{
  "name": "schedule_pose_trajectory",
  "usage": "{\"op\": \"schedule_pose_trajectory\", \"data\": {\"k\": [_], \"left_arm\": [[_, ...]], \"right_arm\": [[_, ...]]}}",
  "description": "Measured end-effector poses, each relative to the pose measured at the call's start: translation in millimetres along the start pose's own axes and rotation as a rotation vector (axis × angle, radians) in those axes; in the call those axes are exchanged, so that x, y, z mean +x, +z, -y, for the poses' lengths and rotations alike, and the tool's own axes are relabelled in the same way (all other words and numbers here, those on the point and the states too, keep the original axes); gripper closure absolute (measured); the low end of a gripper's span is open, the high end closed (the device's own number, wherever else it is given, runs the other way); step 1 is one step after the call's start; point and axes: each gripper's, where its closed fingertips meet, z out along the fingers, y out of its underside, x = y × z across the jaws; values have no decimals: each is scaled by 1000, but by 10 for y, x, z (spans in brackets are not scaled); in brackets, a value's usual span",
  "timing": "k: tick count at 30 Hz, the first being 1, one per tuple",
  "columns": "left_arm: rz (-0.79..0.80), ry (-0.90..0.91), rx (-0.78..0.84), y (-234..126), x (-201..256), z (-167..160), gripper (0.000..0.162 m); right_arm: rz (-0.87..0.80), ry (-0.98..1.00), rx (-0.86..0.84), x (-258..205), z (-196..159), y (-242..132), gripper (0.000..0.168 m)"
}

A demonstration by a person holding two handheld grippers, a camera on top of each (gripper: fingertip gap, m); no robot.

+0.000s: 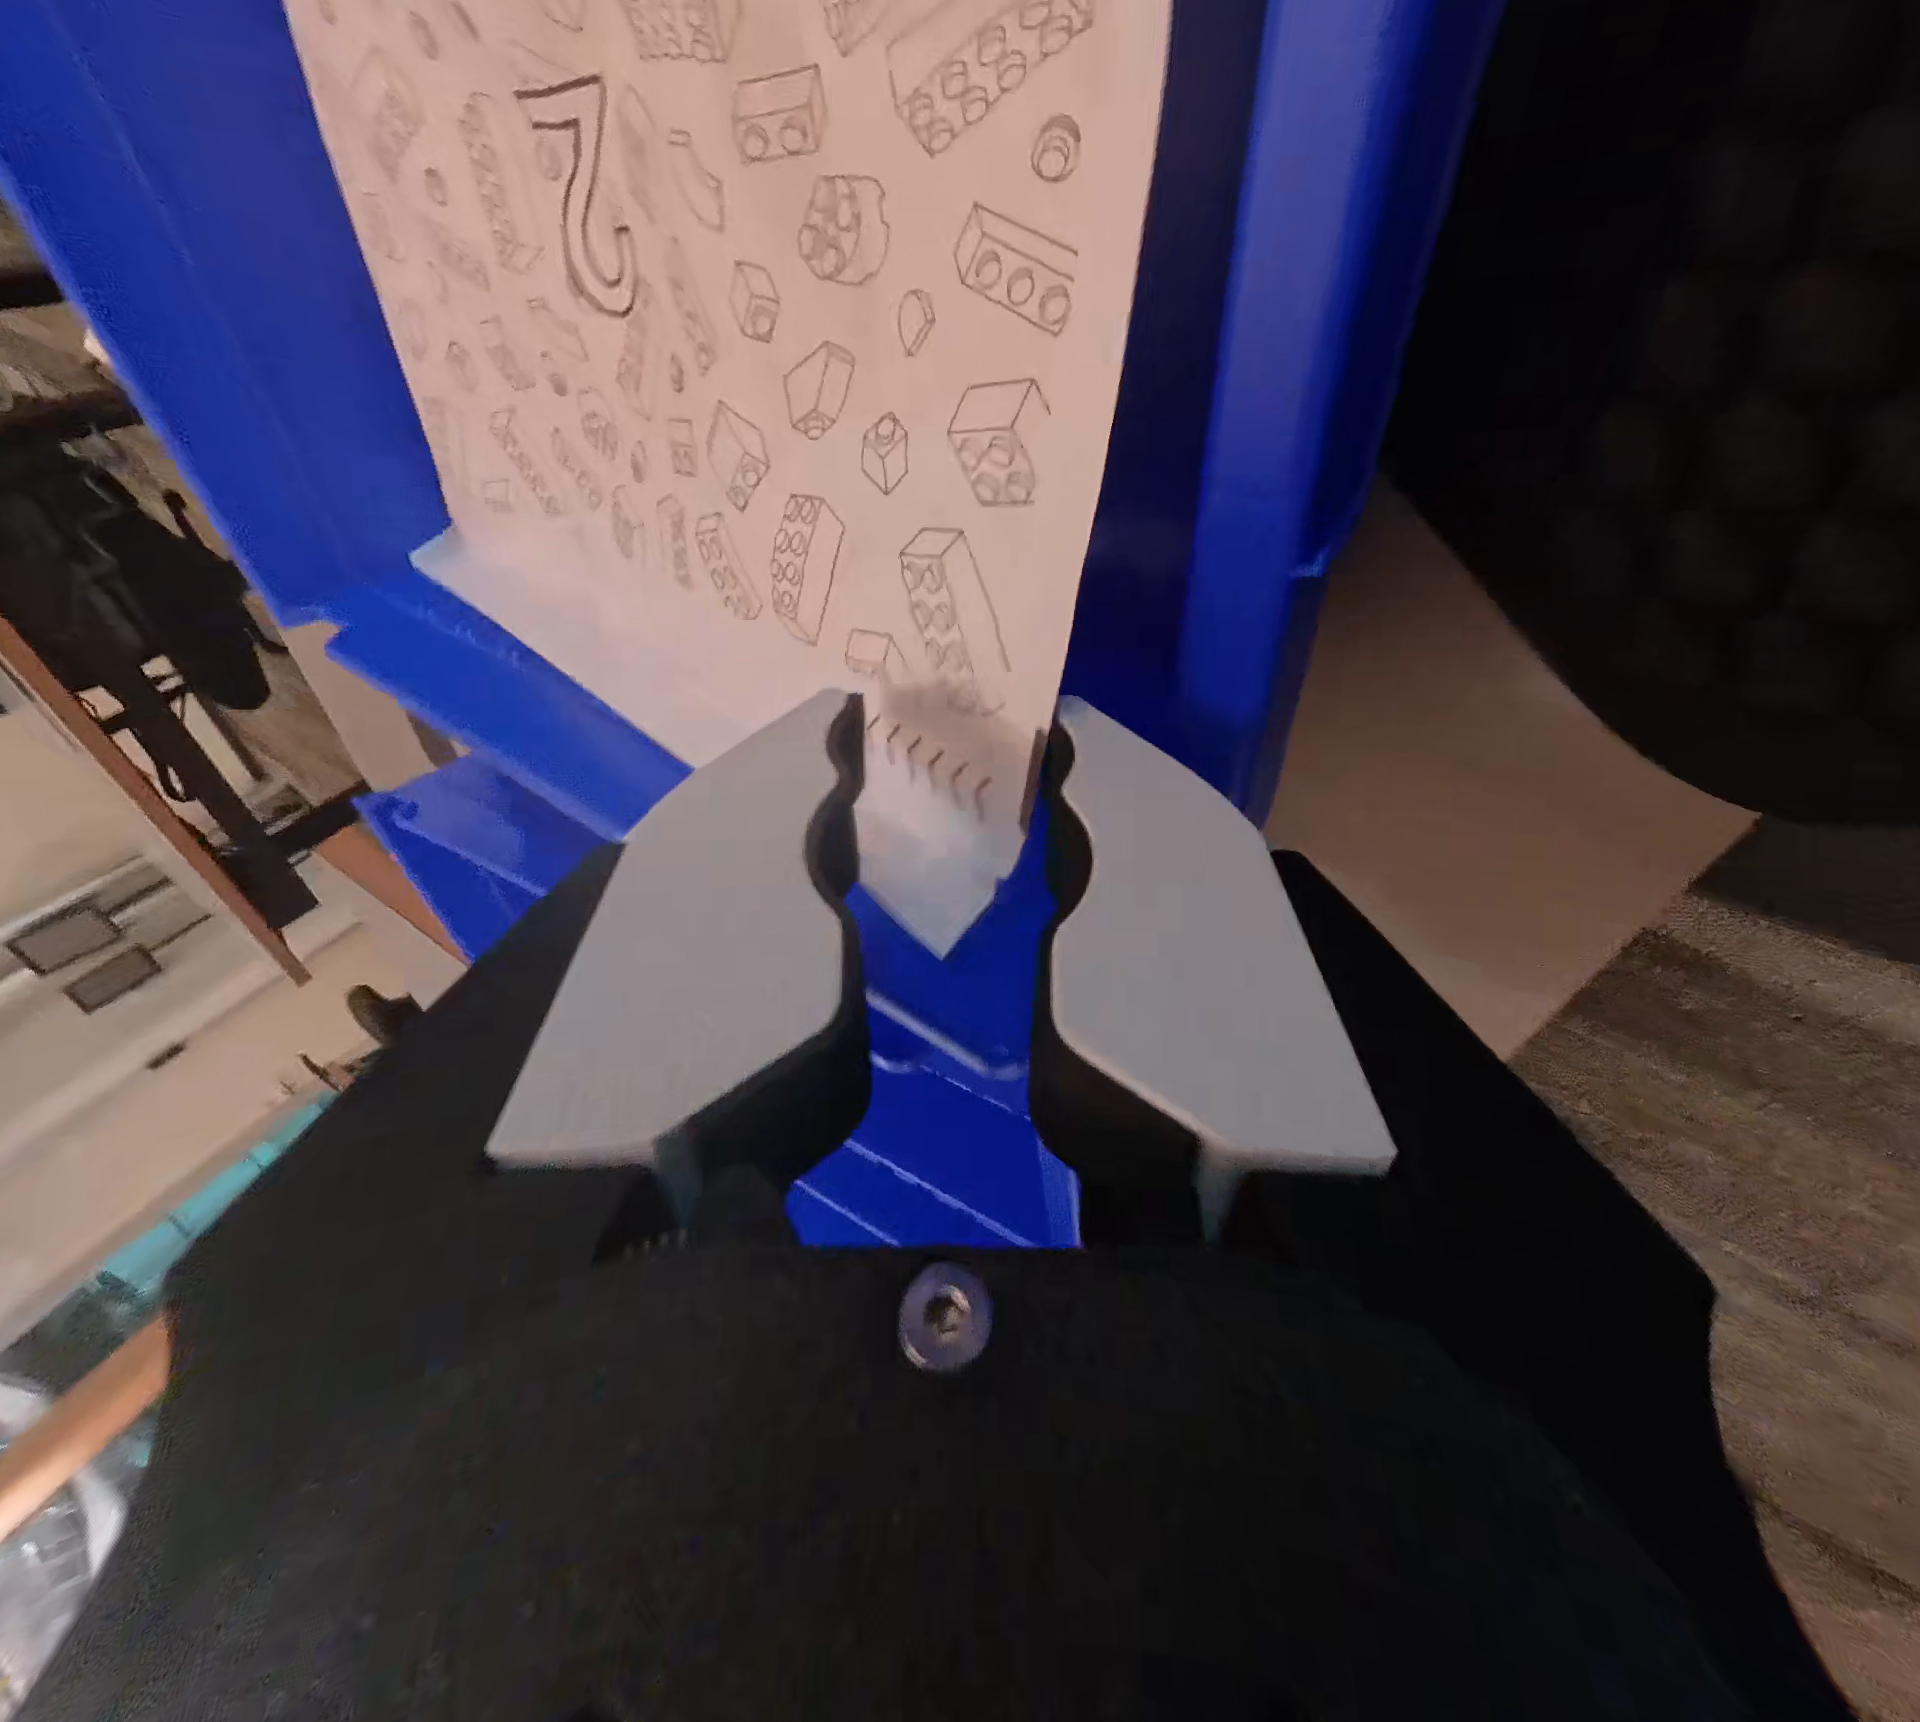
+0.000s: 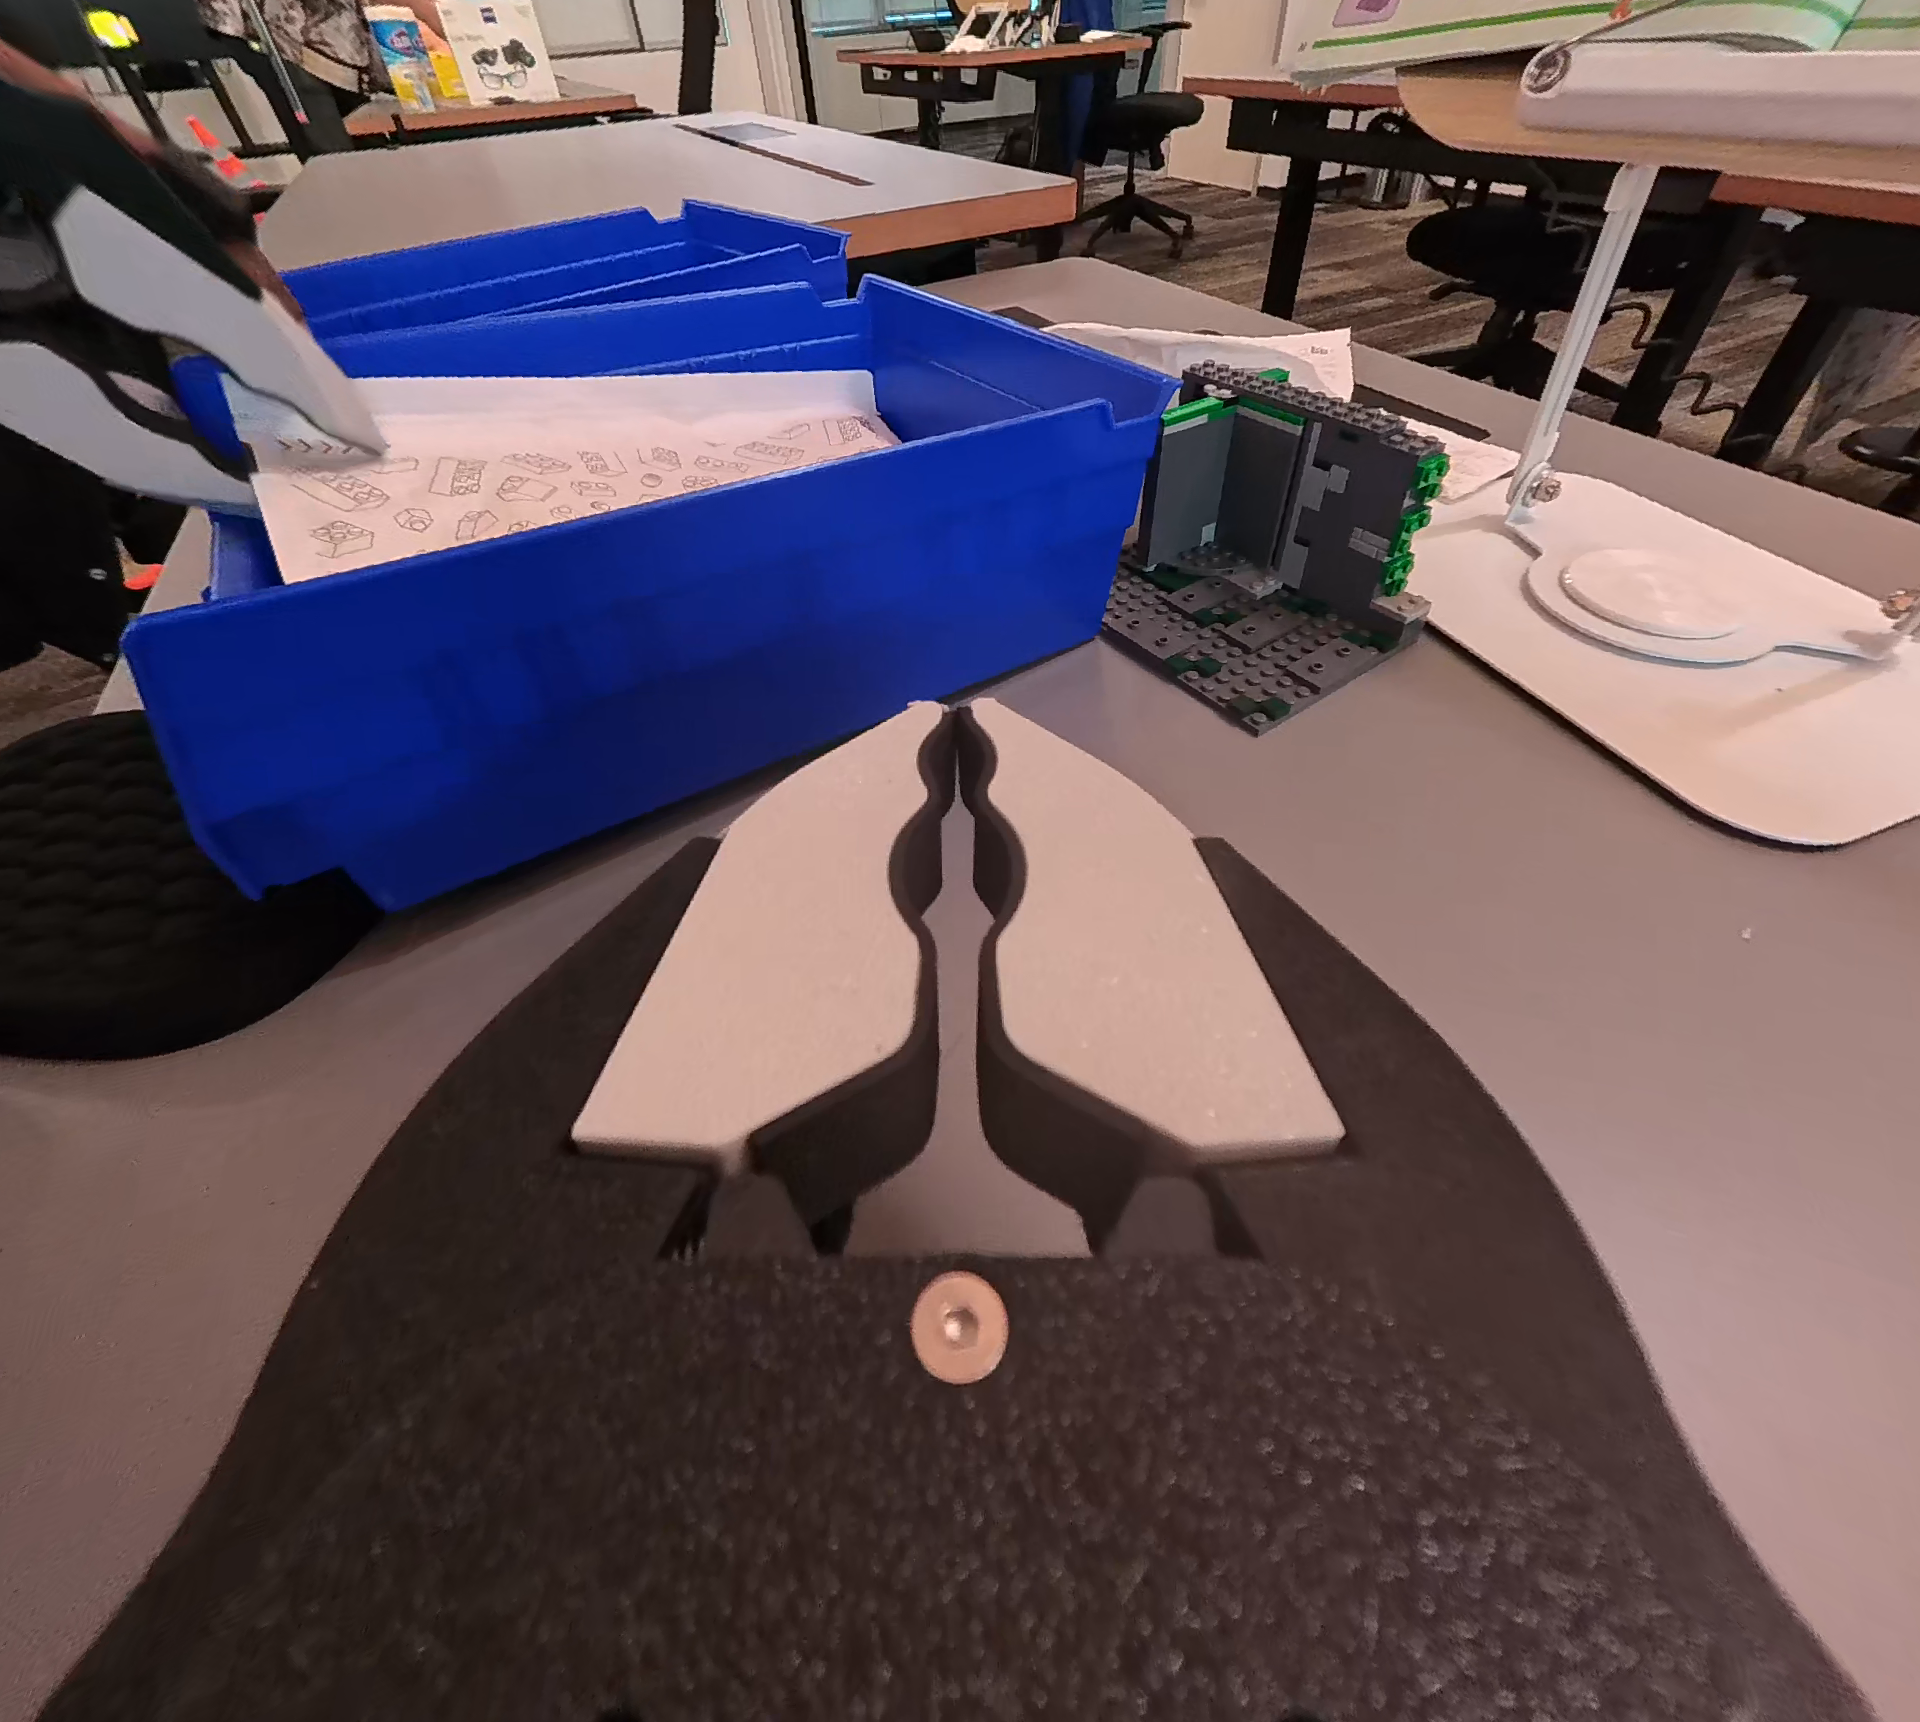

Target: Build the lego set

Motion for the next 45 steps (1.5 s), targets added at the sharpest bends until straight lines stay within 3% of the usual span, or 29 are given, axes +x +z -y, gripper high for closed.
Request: {"op": "schedule_pose_trajectory", "data": {"k": [3, 18, 29, 33, 37, 41, 45], "left_arm": [[61, 25, 38, 8, -104, 69, 162], [532, -173, 324, -1279, -1515, 212, 161], [698, -173, 718, -2240, -2508, 1056, 162], [648, -167, 922, -2399, -2667, 1618, 162], [444, -193, 1146, -2251, -2605, 2248, 162], [142, -236, 1289, -1765, -2308, 2821, 162], [-84, -266, 1245, -992, -1923, 3140, 162]], "right_arm": [[-9, 1, 8, 27, 21, -19, 168], [-43, 38, 75, 139, 222, -163, 168], [-145, 57, 152, 285, 411, -687, 168], [-210, 48, 184, 370, 467, -984, 168], [-304, 33, 218, 487, 501, -1371, 168], [-394, 62, 245, 612, 441, -1767, 168], [-452, 105, 257, 704, 341, -2040, 168]]}}
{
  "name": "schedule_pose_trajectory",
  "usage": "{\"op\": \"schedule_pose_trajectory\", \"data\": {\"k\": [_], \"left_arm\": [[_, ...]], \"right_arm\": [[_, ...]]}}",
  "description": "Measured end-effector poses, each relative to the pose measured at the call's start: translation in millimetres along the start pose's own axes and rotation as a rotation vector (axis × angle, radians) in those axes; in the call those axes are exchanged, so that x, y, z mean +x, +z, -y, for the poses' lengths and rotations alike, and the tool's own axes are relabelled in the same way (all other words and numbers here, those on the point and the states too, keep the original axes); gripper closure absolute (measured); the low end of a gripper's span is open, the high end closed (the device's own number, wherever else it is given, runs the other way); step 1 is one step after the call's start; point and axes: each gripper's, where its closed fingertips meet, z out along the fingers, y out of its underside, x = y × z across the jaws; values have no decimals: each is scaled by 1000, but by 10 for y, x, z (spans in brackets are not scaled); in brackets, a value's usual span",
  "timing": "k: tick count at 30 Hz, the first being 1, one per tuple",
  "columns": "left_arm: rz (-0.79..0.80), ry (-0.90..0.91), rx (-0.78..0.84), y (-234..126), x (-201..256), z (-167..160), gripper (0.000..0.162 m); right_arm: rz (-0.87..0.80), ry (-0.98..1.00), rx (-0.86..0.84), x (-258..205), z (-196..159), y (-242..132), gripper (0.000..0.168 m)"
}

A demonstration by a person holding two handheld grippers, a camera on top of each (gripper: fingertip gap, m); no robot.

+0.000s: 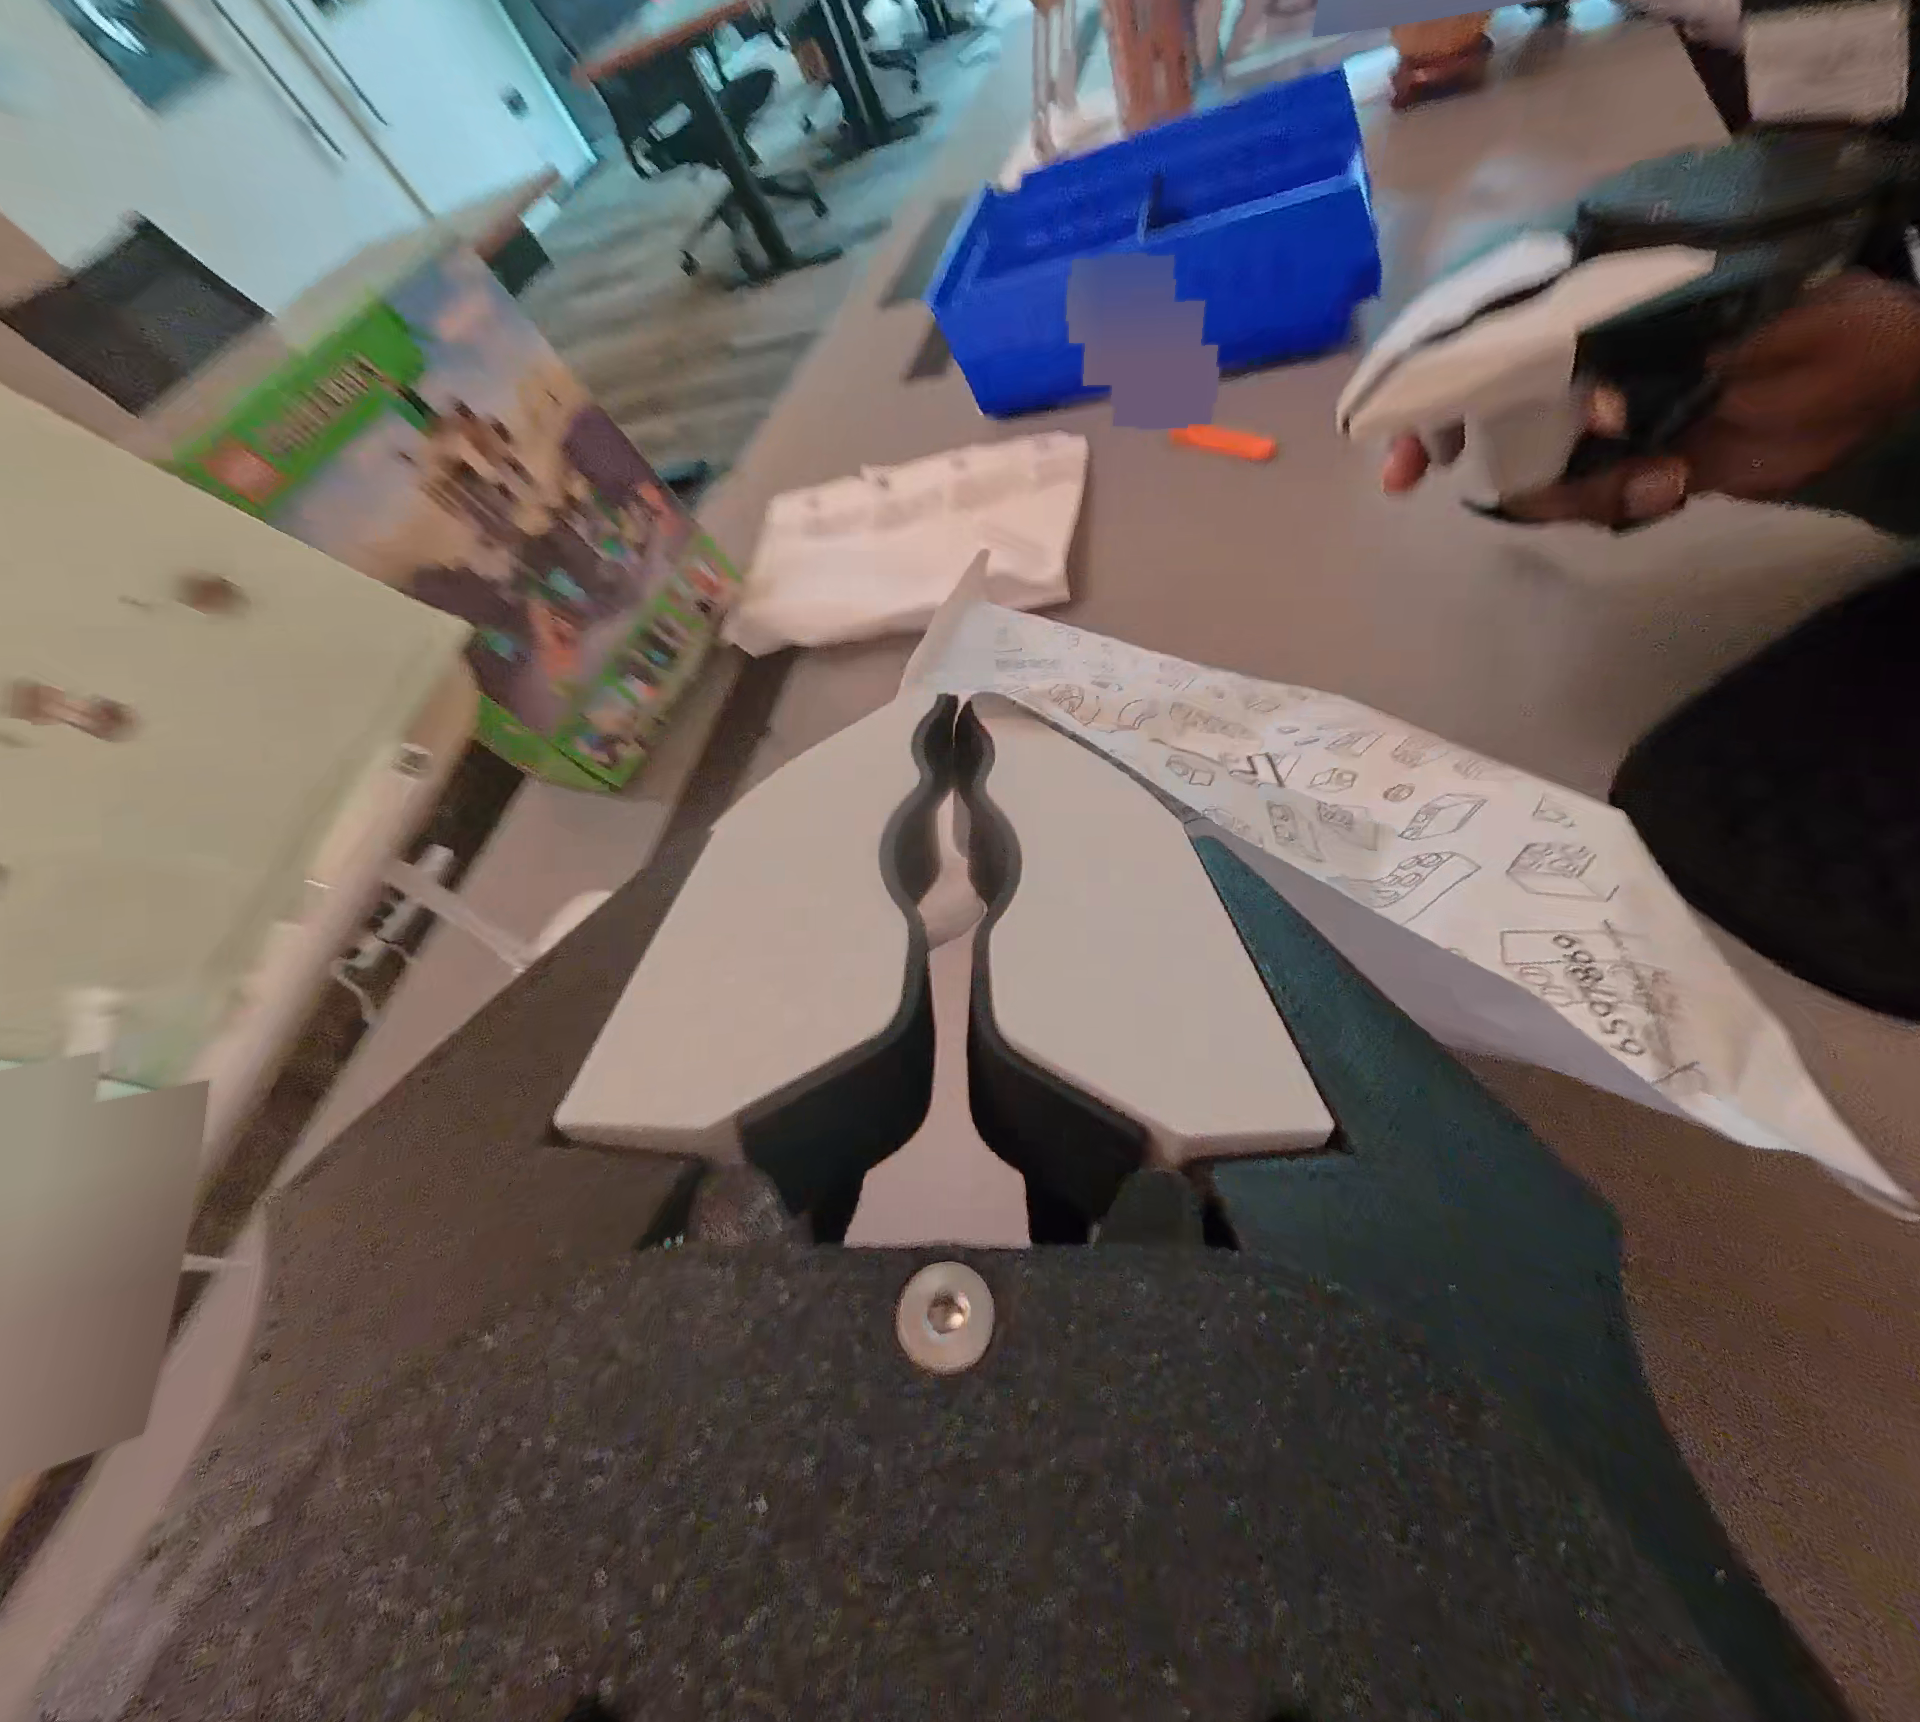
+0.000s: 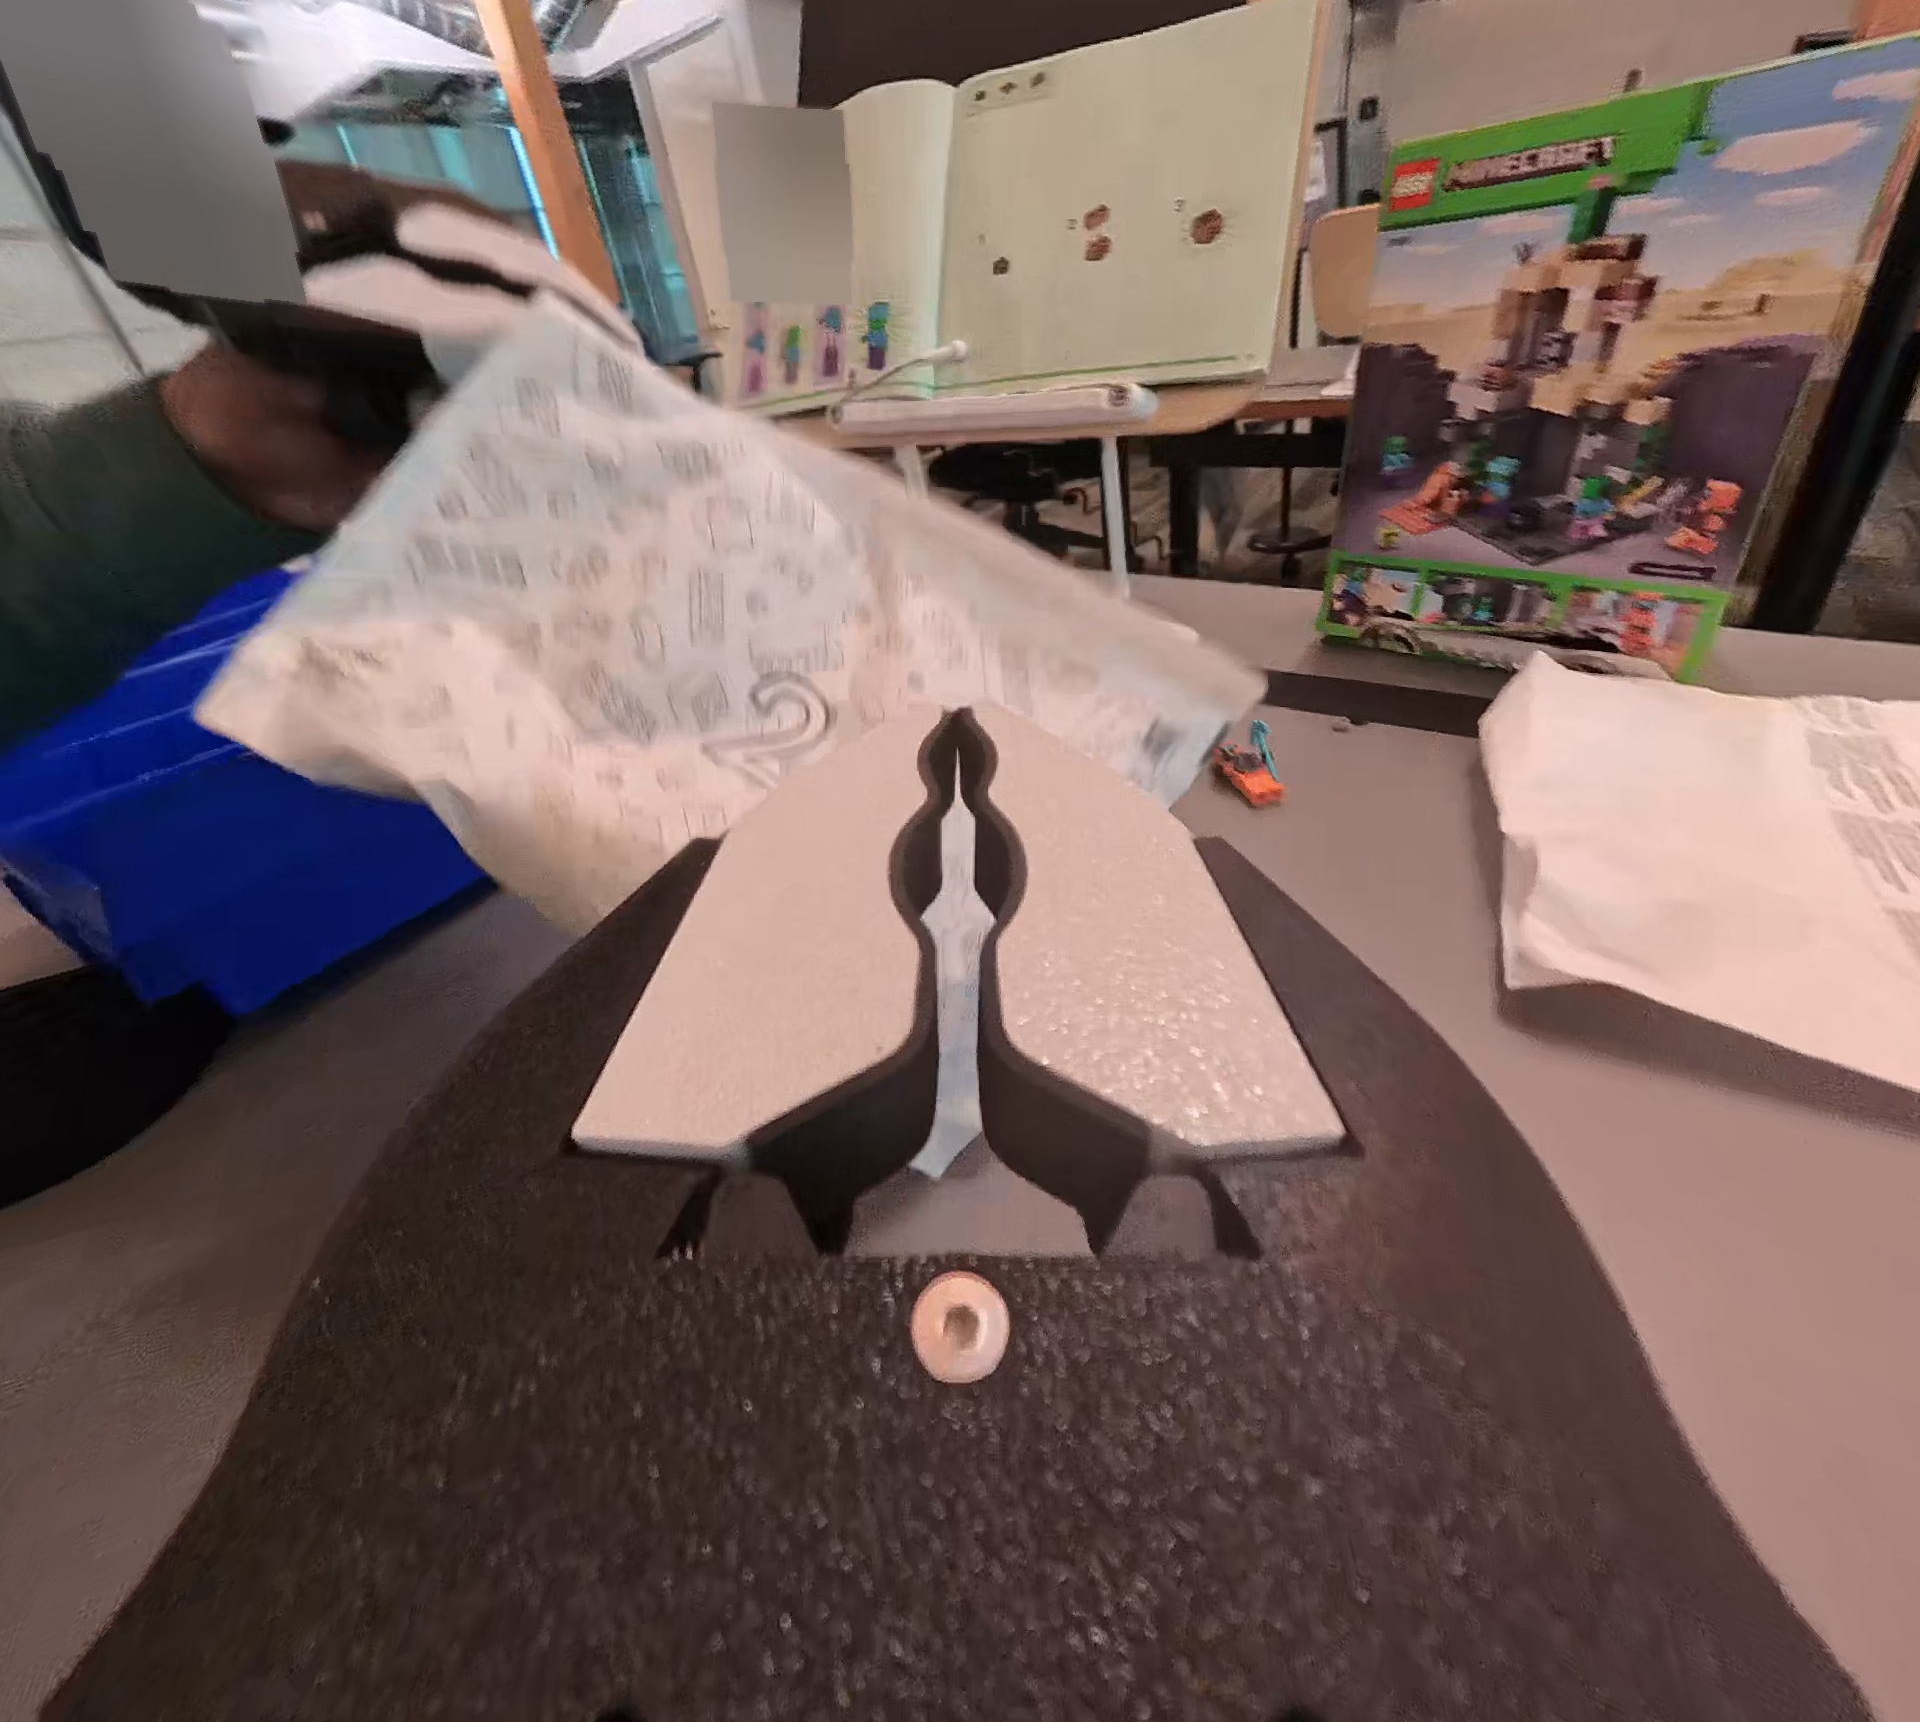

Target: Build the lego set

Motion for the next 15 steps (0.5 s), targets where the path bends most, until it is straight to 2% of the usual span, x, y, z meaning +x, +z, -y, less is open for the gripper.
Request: {"op": "schedule_pose_trajectory", "data": {"k": [3, 8, 13, 15], "left_arm": [[-32, -67, -60, 142, 26, -445, 162], [-31, -157, -254, 106, -168, -1031, 161], [43, -189, -341, -71, -376, -1277, 137], [82, -199, -325, -186, -452, -1275, 135]], "right_arm": [[-11, 24, -17, 59, -77, -42, 168], [21, 29, -48, -20, -188, 80, 168], [74, 19, -72, -200, -245, 257, 168], [92, 5, -87, -261, -272, 306, 168]]}}
